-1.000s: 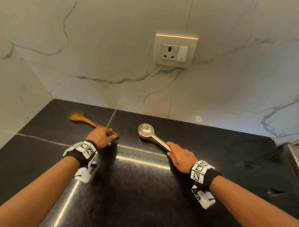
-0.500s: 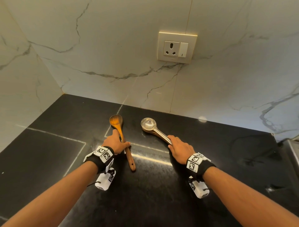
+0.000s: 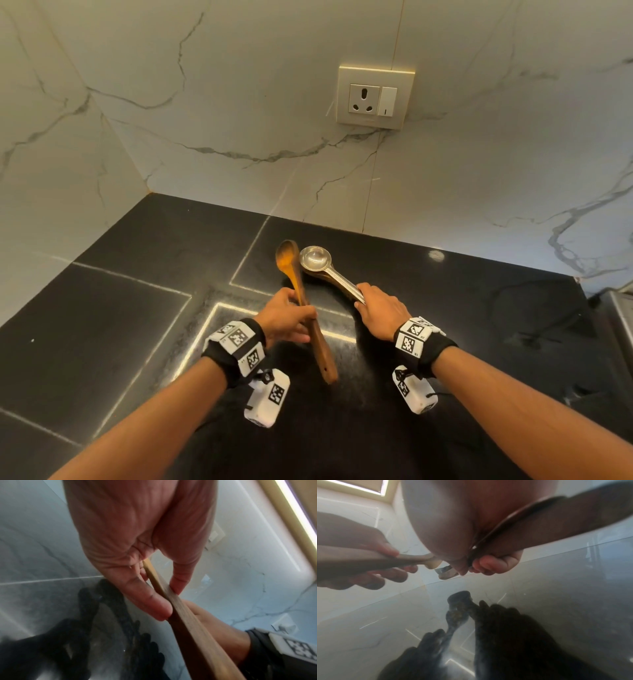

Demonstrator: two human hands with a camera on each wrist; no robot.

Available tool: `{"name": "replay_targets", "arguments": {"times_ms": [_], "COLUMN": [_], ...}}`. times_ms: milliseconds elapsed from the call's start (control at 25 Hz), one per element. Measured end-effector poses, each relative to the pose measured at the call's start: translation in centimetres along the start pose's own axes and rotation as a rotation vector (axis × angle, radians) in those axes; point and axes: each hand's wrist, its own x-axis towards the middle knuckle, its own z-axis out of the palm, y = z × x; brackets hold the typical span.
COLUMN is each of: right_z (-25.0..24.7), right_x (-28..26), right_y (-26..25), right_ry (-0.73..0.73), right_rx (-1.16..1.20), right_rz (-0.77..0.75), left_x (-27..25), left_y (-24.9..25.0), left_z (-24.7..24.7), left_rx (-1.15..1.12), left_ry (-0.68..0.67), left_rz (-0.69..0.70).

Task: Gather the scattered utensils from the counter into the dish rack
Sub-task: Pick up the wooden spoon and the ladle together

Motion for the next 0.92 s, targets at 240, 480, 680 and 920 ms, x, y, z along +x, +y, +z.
{"name": "replay_targets", "arguments": {"times_ms": [240, 480, 680, 920], "right_z": [0.1, 0.8, 0.7, 0.9], "right_x": [-4.1, -6.9, -8.0, -9.3], "right_y": [-2.0, -3.1, -2.8, -3.0], "right_ry": [0.065, 0.077, 0.051, 0.062], "right_rx": [-0.035, 0.199, 0.337, 0.307], "right_rz": [-0.129, -0.142, -0.121, -0.170], "left_x": [-1.6, -3.0, -3.3, -2.5], "left_y": [-1.6, -2.3, -2.5, -2.4], "left_z": [4.5, 6.1, 5.8, 6.1], "left_rx": [-0.034, -0.045, -0.074, -0.112], "left_ry": [0.007, -0.009, -0.094, -0.150], "left_rz": [0.102, 0.142, 0.185, 0.184]}}
